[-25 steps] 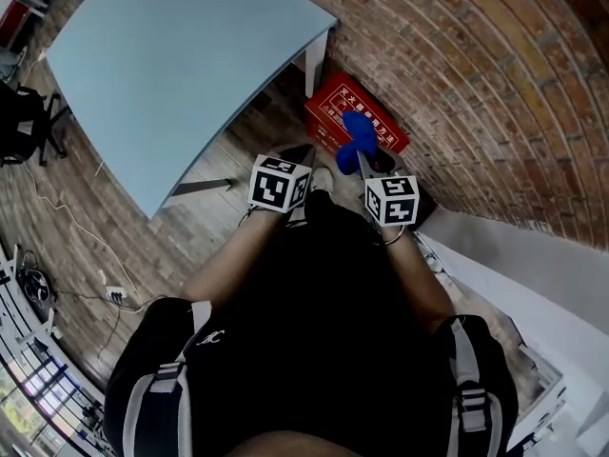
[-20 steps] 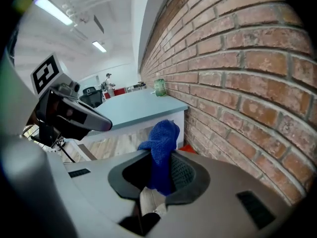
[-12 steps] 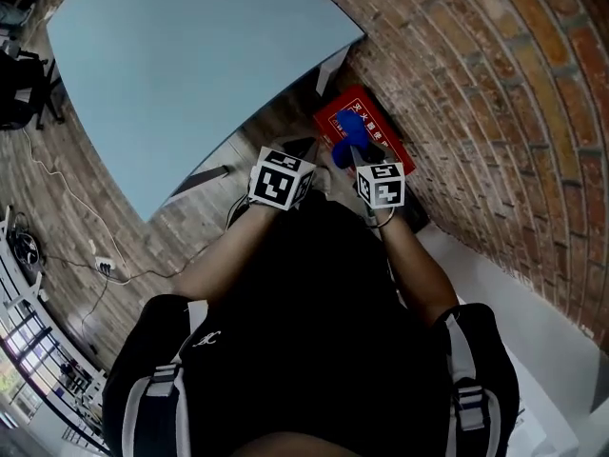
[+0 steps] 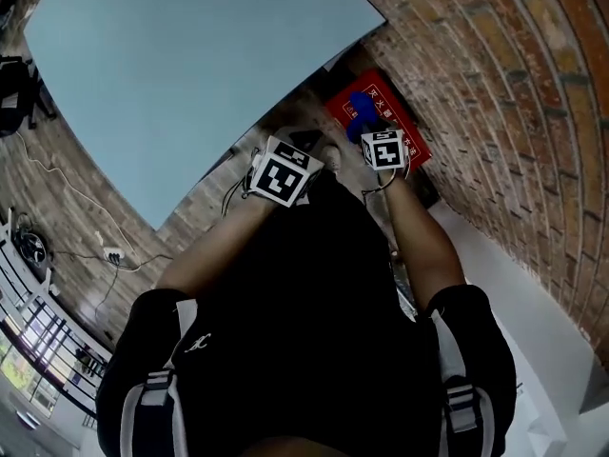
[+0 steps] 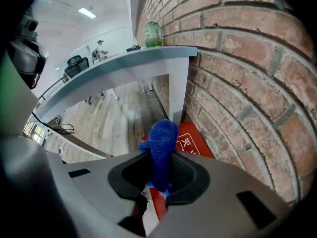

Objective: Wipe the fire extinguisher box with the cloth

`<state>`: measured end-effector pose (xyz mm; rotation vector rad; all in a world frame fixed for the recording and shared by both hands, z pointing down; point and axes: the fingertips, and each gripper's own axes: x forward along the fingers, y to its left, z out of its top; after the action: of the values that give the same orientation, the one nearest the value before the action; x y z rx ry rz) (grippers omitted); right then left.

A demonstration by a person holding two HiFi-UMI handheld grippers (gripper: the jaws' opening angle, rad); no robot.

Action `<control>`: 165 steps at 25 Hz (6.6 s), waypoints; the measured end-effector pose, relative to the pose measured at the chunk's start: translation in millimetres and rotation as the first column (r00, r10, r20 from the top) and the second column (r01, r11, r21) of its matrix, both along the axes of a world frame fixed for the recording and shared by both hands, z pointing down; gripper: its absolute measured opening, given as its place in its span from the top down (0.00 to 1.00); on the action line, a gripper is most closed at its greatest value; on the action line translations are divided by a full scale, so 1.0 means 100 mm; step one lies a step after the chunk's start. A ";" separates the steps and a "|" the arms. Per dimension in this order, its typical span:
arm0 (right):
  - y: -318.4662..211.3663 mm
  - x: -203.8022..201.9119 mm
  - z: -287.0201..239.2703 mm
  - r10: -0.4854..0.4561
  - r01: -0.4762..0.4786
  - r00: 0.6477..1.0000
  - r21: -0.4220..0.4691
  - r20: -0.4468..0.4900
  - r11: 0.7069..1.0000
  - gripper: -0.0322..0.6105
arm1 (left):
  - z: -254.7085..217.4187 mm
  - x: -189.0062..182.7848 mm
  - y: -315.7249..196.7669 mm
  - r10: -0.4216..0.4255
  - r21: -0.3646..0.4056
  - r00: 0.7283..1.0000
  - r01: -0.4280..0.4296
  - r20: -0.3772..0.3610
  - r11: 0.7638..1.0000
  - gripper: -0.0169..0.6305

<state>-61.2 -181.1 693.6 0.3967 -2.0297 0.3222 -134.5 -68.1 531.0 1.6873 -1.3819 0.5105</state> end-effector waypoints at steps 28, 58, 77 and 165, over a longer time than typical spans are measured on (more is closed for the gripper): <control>-0.60 -0.46 1.03 -0.264 0.264 0.955 -0.023 -0.132 0.964 0.82 | 0.42 0.04 0.56 -0.425 -0.159 0.905 0.416 -0.027 0.895 0.96; -1.14 0.12 0.90 -0.120 0.129 0.969 0.031 -0.216 0.991 0.82 | 0.41 0.39 0.80 -0.360 -0.193 0.933 0.358 0.023 0.914 0.96; 0.22 0.22 1.09 -0.415 0.411 0.902 -0.053 -0.116 0.910 0.82 | 0.34 0.39 0.64 -0.338 -0.183 0.940 0.339 0.033 0.923 0.96; -0.22 1.47 1.04 -0.227 0.185 0.927 -0.162 -0.299 0.969 0.82 | 0.27 0.57 0.42 -0.265 -0.177 0.964 0.261 0.002 0.949 0.96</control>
<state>85.5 -202.9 797.2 0.1385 -1.7066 0.2423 -77.9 -25.8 557.9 1.3386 -1.4740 0.4453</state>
